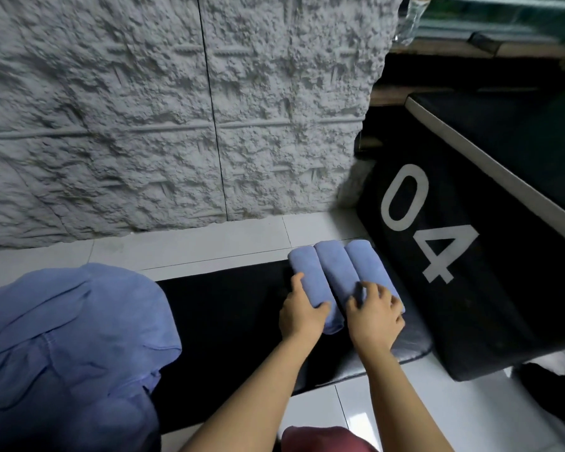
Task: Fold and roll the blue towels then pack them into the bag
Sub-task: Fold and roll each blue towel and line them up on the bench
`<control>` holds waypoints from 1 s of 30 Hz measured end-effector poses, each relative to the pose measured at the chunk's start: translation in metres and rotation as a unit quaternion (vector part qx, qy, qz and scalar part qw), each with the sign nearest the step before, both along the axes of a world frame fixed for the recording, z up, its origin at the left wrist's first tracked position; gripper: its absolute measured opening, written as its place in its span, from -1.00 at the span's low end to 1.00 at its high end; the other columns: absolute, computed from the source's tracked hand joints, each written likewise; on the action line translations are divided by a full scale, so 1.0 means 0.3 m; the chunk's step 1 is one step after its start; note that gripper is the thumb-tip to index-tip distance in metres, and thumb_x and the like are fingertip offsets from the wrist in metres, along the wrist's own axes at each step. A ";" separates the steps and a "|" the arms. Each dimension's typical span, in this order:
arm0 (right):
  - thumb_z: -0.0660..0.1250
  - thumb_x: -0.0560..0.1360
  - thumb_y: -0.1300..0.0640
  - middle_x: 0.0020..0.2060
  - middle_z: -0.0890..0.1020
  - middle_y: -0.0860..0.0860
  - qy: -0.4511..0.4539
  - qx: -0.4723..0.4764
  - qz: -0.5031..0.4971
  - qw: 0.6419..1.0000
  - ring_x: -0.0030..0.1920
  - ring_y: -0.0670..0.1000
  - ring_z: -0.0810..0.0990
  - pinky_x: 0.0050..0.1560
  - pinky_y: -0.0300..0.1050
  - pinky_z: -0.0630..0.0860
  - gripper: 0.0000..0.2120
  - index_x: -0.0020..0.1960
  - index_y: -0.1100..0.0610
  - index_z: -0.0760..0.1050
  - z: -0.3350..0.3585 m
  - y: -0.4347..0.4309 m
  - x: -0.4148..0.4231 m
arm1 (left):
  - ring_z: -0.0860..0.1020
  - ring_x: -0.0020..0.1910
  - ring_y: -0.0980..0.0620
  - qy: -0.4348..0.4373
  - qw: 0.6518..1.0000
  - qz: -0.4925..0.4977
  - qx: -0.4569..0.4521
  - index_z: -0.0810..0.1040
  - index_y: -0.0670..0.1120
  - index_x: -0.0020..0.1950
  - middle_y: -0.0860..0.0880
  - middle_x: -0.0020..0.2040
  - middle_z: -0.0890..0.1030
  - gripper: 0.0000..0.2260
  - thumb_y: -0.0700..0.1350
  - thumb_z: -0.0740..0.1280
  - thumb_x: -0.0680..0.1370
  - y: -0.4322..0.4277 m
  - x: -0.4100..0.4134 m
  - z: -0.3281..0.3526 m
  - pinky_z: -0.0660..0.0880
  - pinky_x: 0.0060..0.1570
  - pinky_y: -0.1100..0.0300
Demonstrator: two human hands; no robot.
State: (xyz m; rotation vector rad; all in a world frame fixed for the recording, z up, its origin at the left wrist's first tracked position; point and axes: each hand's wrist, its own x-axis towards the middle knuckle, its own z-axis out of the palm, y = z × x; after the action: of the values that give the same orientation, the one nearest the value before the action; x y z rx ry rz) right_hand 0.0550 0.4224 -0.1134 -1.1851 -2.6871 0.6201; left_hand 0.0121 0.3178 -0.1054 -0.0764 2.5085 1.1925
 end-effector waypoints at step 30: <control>0.26 0.48 -0.18 0.34 0.41 -0.02 0.016 0.070 0.285 0.956 0.35 0.13 0.29 0.34 0.10 0.25 -0.45 0.41 -0.04 0.26 0.269 -0.628 -0.144 | 0.40 0.16 -0.04 0.240 0.917 -0.010 -0.319 0.50 0.09 0.08 0.08 0.12 0.46 -0.70 0.05 0.44 0.40 -1.195 -0.079 0.323 0.36 0.06 0.09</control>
State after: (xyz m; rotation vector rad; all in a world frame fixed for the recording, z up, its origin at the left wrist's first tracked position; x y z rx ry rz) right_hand 0.0118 0.2338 -0.0328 -0.3483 -2.9825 0.4900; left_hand -0.0117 -0.0406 -0.0084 0.0896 3.2261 0.3533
